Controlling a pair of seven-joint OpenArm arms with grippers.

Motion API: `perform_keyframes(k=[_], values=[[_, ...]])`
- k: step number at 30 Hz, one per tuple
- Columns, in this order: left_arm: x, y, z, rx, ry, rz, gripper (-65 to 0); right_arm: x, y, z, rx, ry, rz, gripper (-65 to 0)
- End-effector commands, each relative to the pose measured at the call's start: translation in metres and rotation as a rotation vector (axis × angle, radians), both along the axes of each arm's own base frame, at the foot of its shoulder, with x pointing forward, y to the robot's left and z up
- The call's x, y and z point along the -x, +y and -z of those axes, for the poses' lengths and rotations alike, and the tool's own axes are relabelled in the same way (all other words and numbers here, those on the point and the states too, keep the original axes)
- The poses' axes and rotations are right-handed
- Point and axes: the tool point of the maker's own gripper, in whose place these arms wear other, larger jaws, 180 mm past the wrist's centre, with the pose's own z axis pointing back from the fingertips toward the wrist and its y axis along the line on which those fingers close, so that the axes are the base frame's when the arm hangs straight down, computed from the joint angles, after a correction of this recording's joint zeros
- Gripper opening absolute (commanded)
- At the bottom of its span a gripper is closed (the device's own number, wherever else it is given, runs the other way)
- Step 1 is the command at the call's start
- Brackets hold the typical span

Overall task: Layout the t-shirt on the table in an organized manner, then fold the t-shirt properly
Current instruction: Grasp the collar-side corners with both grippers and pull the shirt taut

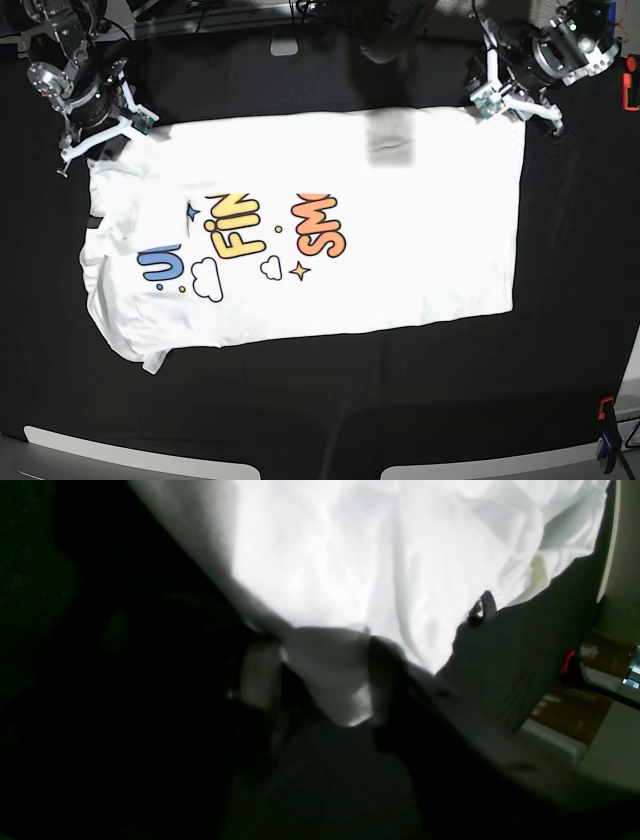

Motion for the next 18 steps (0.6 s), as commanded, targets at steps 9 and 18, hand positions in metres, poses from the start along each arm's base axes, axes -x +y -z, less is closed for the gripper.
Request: perform_keyframes(k=[9,18], values=[[-0.034,-0.008,-0.025,0.053,-0.148,0.021,-45.6,-0.006,0.000,-0.006,-0.088,-0.014,0.088,-65.0],[-0.020,0.002,-0.011,-0.008,-0.090,0.019,-45.6,-0.007,0.000,-0.006,-0.088,-0.016,0.088,-65.0]])
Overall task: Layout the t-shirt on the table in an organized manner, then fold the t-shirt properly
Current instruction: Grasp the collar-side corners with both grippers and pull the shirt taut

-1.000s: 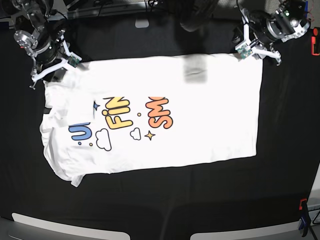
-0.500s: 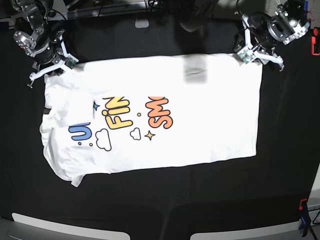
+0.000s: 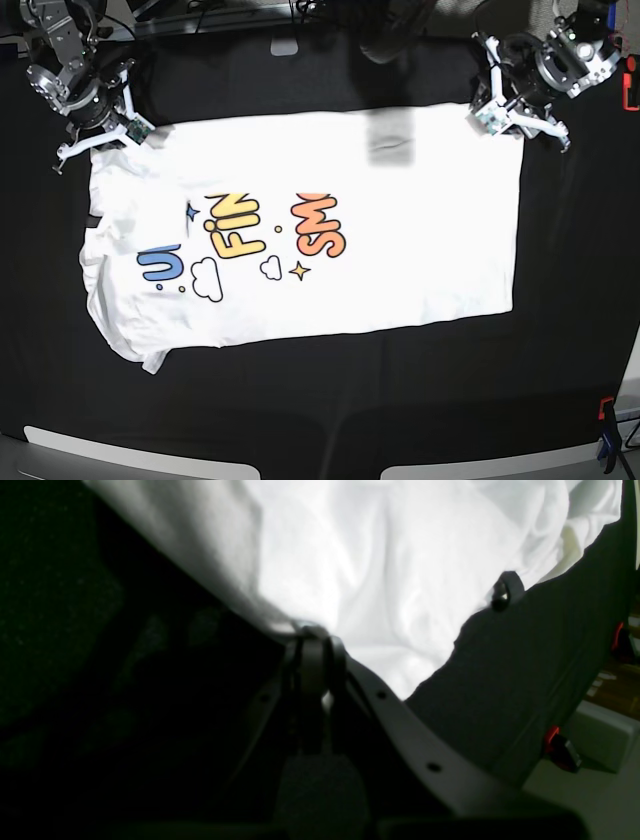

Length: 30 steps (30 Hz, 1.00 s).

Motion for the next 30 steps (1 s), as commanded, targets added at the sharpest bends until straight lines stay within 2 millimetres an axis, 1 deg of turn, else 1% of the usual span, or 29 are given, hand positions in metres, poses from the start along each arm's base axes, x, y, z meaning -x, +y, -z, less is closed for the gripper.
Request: perform_keyframes(k=[1,4,10,13,16,17,18,19,21,28,30], values=[[-0.005,-0.002,-0.008,0.016,-0.032,0.006,-45.5,-0.008,-0.003,-0.009,0.007,-0.031,-0.007,-65.0],[-0.003,0.001,-0.003,0.013,-0.017,0.001,-43.4,-0.008,-0.003,-0.009,0.007,-0.030,-0.008,-65.0],[0.013,0.015,0.025,-0.012,0.075,-0.033,-38.0,-0.007,-0.002,-0.008,0.006,-0.024,-0.011,-65.0],[0.016,0.018,0.033,-0.006,0.093,-0.043,-37.9,-0.007,-0.002,-0.008,0.006,-0.024,-0.011,-65.0],[0.013,0.020,0.035,-0.022,0.044,-0.012,-38.2,-0.007,-0.002,-0.008,0.006,-0.024,-0.011,-65.0],[0.012,0.021,0.035,-0.031,0.033,0.001,-40.1,-0.007,-0.003,-0.008,0.006,-0.024,-0.011,-65.0],[0.012,0.022,0.035,-0.042,0.030,0.006,-43.7,-0.007,-0.002,-0.008,0.006,-0.024,-0.011,-65.0],[0.012,0.022,0.036,-0.046,0.033,0.005,-48.8,-0.007,-0.002,-0.008,0.006,-0.024,-0.011,-65.0],[0.012,0.022,0.036,-0.046,0.034,0.004,-64.4,-0.007,-0.002,-0.008,0.006,-0.024,-0.011,-65.0],[0.014,0.020,0.033,-0.029,0.056,-0.019,-65.0,-0.007,-0.002,-0.013,0.020,-0.023,0.002,-65.0],[0.014,0.022,0.030,-0.049,0.070,-0.028,-65.0,-0.007,0.003,-0.016,-0.002,-0.022,0.022,-65.0]])
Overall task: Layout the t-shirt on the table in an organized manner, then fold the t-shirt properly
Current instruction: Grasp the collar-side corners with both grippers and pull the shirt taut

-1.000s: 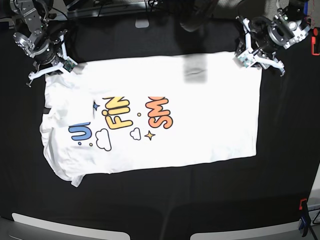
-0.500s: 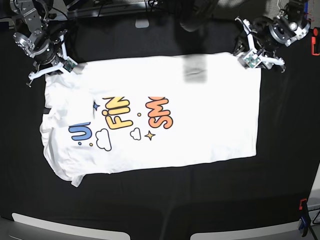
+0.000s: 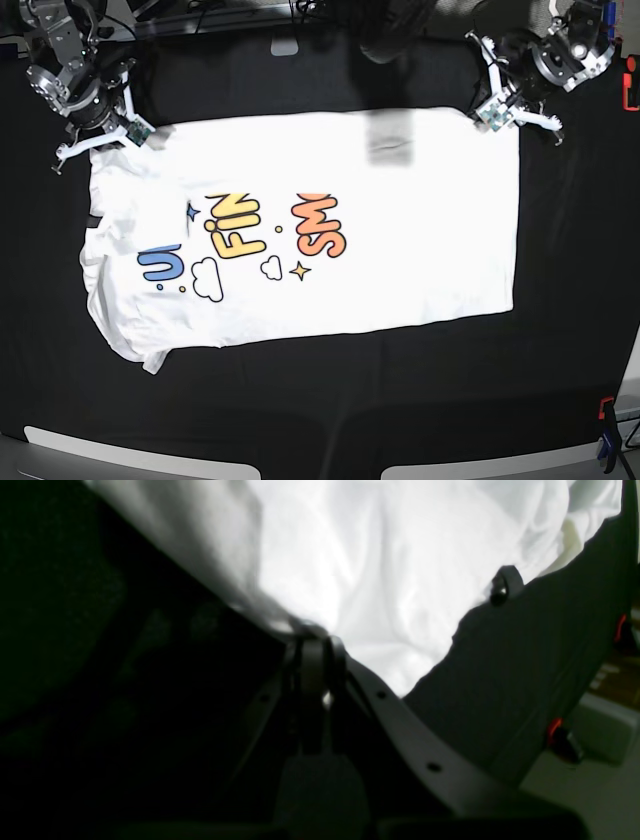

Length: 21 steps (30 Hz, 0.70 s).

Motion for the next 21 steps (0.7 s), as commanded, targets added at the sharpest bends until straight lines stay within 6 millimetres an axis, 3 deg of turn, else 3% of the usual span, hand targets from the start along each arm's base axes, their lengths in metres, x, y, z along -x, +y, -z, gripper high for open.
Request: perform_keyframes(k=[1,6,12,21], values=[[0.001,0.013,-0.001,-0.073,0.009,0.001,-65.0,-0.009,0.001,-0.012,0.000,-0.037,-0.013,-65.0],[-0.007,0.014,-0.020,-0.119,-0.031,0.019,-65.0,-0.011,0.009,-0.024,0.004,-0.051,-0.016,-65.0],[-0.006,0.023,-0.045,-0.168,-0.096,0.028,-65.0,0.015,-0.001,-0.024,0.065,0.015,-0.034,-65.0],[0.031,0.028,-0.035,-0.200,-0.003,0.047,-65.0,0.068,-0.005,-0.015,0.113,0.137,-0.014,-65.0]])
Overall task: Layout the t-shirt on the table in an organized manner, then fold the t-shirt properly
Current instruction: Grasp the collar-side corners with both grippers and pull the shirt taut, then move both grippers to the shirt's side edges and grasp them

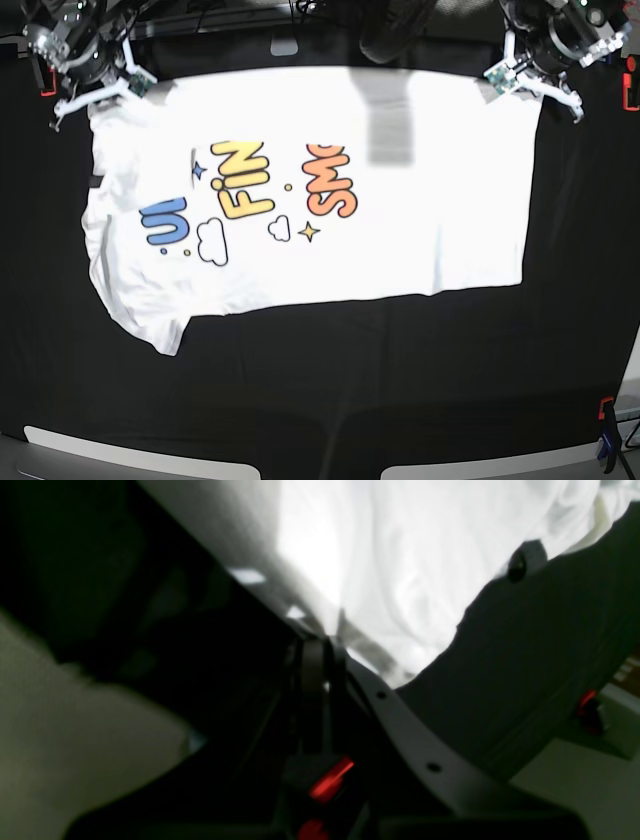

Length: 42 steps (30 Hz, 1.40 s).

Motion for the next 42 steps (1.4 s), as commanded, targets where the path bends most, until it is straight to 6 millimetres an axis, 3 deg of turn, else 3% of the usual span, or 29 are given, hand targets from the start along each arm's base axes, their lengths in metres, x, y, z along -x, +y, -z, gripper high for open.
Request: perform_keyframes(k=[1,9,19,20,21,24,26,30,36,42], values=[[-0.001,0.003,-0.004,-0.016,-0.011,0.005,-65.0,-0.002,-0.004,-0.009,0.033,-0.018,-0.005,-65.0],[0.016,0.014,0.003,-0.071,0.056,-0.014,-65.0,0.029,-0.001,-0.023,0.095,0.016,0.022,-65.0],[0.020,0.014,0.004,-0.071,0.067,-0.015,-65.0,0.026,-0.004,-0.031,0.105,-0.043,0.067,-65.0],[0.020,0.014,0.004,-0.071,0.068,-0.015,-60.7,0.026,-0.004,-0.031,0.101,-0.041,0.070,-65.0],[0.021,0.013,0.004,-0.067,0.069,-0.017,-52.0,0.026,-0.004,-0.031,0.100,-0.042,0.070,-63.0],[0.022,0.009,0.004,-0.036,0.079,-0.029,-32.6,0.026,-0.004,-0.031,0.100,-0.042,0.070,-45.5],[0.029,0.010,0.005,-0.040,0.127,-0.059,-29.7,0.025,-0.005,-0.032,0.101,-0.055,0.081,-39.2],[0.038,0.011,-0.010,-0.079,0.206,-0.122,-29.8,0.021,-0.002,-0.035,0.090,-0.078,0.085,-39.3],[0.001,0.006,-0.057,-0.122,-0.006,-0.140,-29.8,-0.005,0.016,-0.059,0.024,-0.208,0.093,-39.3],[-0.055,-0.006,-0.100,-0.040,-0.304,-0.148,-29.8,-0.055,0.012,-0.090,-0.017,-0.439,0.188,-39.3]])
